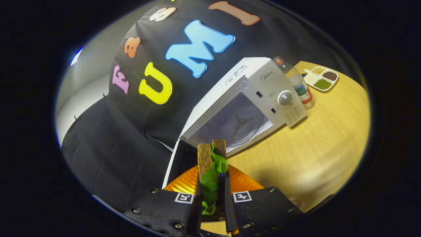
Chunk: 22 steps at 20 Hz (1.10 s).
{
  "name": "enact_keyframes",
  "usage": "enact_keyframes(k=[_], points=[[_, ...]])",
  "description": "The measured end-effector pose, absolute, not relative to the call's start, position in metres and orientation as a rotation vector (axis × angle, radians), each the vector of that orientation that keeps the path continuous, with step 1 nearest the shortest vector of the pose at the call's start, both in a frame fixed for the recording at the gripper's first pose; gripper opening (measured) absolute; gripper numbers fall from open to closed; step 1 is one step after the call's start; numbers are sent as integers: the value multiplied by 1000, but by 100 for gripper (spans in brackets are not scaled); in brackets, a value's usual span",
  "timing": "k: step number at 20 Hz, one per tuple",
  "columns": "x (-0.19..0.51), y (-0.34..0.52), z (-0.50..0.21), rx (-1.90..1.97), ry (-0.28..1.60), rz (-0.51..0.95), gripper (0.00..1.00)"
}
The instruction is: Open the microwave, put the food inside, and close the microwave door.
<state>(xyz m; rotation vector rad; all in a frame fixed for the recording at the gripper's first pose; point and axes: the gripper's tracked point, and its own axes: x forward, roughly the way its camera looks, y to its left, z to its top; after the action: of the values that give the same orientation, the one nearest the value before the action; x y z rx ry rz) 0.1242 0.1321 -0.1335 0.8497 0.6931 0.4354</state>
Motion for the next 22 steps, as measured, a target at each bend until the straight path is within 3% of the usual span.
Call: enact_keyframes(k=[22], points=[[259,179,-205,965,540,230,28]])
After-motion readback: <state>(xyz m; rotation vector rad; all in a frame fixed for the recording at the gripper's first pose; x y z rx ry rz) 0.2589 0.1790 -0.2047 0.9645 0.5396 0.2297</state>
